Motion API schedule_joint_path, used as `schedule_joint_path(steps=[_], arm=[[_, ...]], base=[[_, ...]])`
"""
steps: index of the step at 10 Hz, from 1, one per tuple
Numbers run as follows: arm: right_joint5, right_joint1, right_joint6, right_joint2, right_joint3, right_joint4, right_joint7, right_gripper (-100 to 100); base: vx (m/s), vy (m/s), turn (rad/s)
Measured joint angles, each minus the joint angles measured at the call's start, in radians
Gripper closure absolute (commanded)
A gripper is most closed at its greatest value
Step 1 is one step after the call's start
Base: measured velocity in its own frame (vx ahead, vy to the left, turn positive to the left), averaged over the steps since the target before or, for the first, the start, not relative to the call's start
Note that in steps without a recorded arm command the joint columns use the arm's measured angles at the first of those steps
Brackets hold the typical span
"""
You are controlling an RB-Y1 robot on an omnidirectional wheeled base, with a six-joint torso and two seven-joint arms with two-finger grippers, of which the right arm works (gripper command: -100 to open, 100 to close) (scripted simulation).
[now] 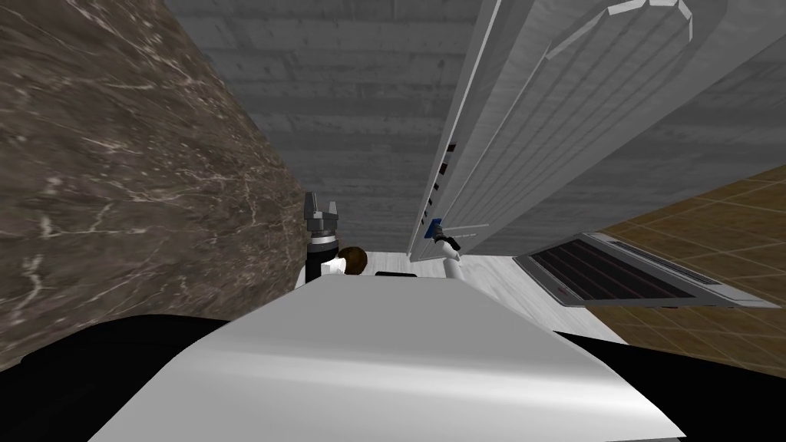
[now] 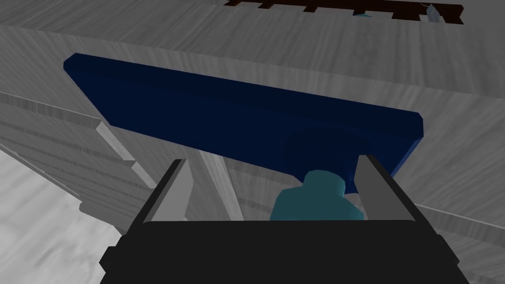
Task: Pull the door open
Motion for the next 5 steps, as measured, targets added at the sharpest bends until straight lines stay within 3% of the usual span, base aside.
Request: schedule_joint_path(steps=[1,2,3,5], arm=[[-0.001,-0.016,0.014,0.015,-0.013,0.010,0.002,100],[-0.011,-0.011,0.030,0.017,-0.013,-0.001,0.000,100],[-0.037,-0.013,0.026,-0.005,0.001,0.018,-0.003,100],[-0.036,-0.012,0.021,-0.003,0.000,0.020,-0.003,100]], base=[[0.005,0.008,-0.091],[-0.003,0.013,0.026],[-0.004,-0.006,-0.002],[-0.006,-0.010,0.013]])
